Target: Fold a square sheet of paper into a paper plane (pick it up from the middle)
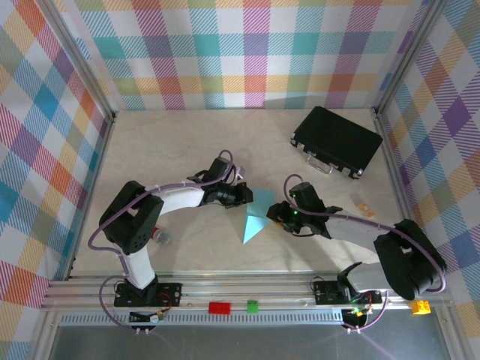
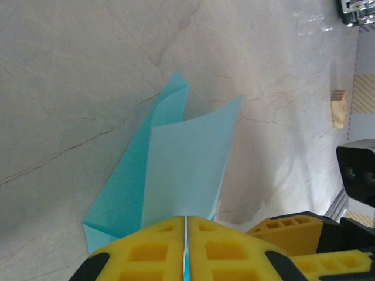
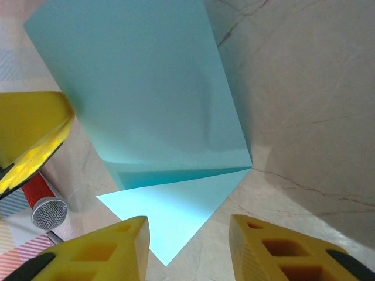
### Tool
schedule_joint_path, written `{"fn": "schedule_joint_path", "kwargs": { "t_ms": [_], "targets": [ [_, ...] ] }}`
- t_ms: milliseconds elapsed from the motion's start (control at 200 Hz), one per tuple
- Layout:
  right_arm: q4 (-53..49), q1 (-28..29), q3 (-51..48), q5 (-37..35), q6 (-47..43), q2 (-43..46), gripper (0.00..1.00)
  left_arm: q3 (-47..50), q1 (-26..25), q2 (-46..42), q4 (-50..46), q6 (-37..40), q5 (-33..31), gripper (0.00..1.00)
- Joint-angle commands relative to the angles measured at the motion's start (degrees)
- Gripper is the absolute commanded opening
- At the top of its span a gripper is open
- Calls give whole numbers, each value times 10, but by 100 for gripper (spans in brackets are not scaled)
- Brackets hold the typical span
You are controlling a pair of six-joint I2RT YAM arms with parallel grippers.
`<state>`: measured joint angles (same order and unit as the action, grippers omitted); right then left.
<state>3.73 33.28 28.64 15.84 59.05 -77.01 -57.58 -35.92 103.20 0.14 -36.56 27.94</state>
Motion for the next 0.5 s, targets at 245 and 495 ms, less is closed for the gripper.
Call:
{"fn": "schedule_joint_path", "kwargs": {
  "t_ms": [245,495],
  "targets": [
    [50,-4,12,42,12,-42,52,29,2,46,34,-13,0,8],
    [76,-4,14,57,24,-63,54,68,18,52,100,-39,32,8]
  ]
}}
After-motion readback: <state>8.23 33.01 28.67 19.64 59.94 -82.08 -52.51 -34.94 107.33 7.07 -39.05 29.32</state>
